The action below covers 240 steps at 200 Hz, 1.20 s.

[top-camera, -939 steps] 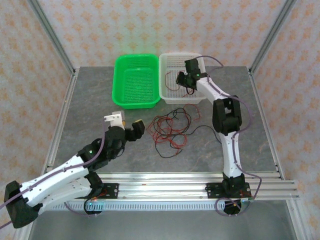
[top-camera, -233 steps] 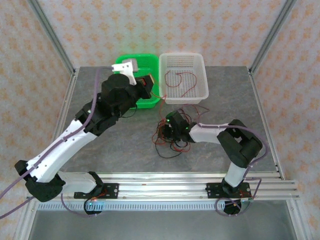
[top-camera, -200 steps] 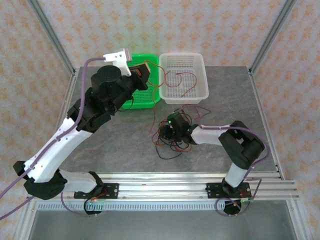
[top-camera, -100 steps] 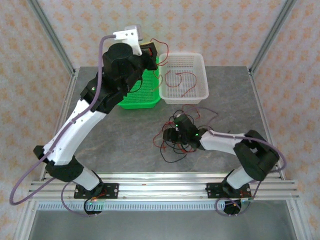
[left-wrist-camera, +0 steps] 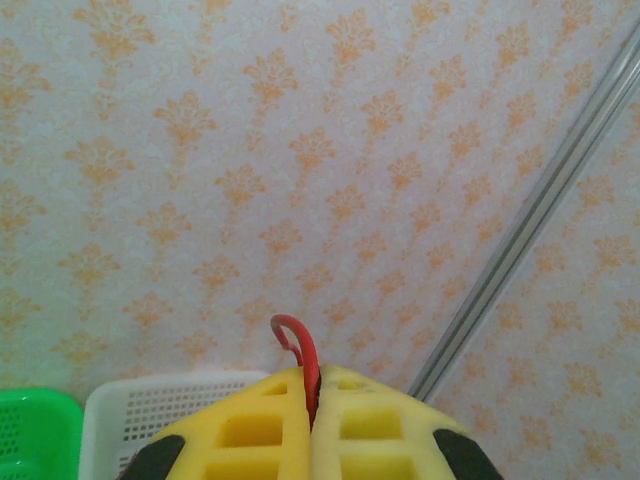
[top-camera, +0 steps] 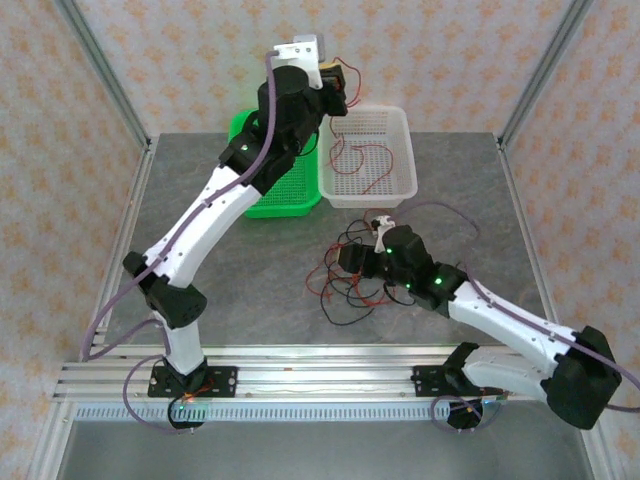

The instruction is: Untangle the cables

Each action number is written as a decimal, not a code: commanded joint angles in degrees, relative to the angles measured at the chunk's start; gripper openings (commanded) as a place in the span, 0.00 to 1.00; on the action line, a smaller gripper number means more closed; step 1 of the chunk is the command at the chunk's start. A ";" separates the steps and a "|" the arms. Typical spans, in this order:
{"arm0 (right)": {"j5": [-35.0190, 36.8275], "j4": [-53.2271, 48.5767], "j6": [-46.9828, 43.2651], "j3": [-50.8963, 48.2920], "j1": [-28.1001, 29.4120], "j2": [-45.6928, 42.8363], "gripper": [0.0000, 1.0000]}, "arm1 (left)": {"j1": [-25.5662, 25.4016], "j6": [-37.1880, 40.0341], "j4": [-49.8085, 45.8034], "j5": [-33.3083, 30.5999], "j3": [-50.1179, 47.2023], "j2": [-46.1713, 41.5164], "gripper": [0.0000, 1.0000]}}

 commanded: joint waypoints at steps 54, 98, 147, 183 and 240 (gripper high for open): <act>4.97 -7.99 1.46 -1.74 0.04 -6.70 0.62 | 2.77 0.21 13.84 3.84 2.53 12.50 0.00; 6.65 -9.69 3.04 -3.07 -0.04 -8.90 0.62 | 3.82 -0.65 14.28 3.84 0.94 20.32 0.00; 8.15 -11.65 4.13 -3.74 -0.07 -10.78 0.62 | 4.24 -2.67 14.46 4.89 -1.53 27.50 0.00; 9.31 -12.33 4.87 -3.70 -0.05 -11.51 0.62 | 4.27 -4.26 13.04 4.63 -2.49 31.13 0.00; 16.24 -16.24 10.33 -2.73 -0.35 -11.34 0.62 | 4.29 -5.57 9.48 4.04 -2.02 33.74 0.22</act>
